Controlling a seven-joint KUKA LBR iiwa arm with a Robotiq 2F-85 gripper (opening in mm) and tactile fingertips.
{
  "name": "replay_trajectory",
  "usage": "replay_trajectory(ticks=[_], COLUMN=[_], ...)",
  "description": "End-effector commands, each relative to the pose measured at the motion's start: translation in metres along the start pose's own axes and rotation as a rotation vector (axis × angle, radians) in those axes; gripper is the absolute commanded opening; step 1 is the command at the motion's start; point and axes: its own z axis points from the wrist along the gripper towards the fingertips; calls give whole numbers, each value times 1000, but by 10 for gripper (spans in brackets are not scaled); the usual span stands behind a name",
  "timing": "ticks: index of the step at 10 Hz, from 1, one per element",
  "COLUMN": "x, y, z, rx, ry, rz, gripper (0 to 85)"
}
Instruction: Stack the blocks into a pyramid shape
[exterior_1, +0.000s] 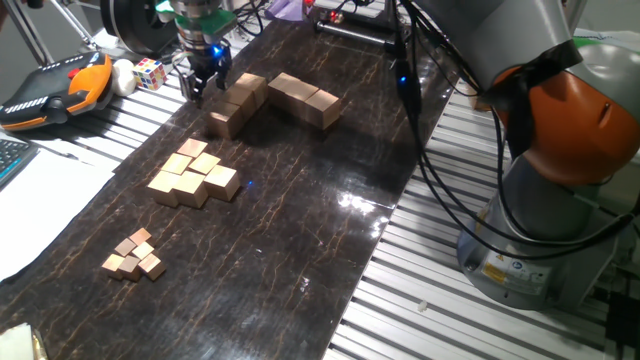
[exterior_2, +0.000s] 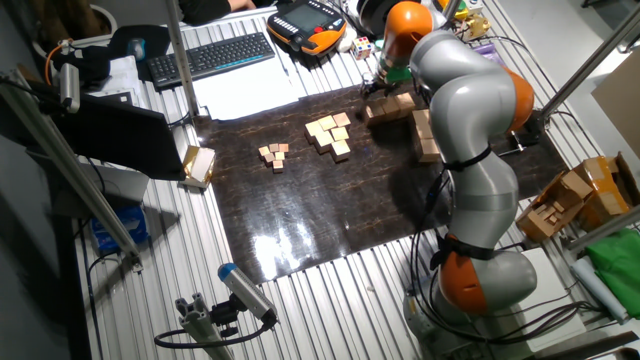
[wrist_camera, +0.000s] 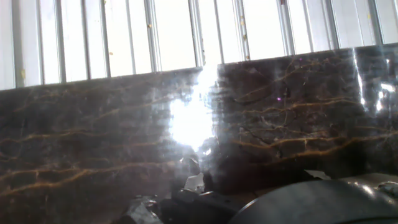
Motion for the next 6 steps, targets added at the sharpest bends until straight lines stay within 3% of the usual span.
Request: replay_trajectory(ticks=[1,6], x=[-1,-6], y=[0,3], z=[2,11], rx=[0,-8], ry=[-2,2], rz=[-1,-1], gripper=[773,770])
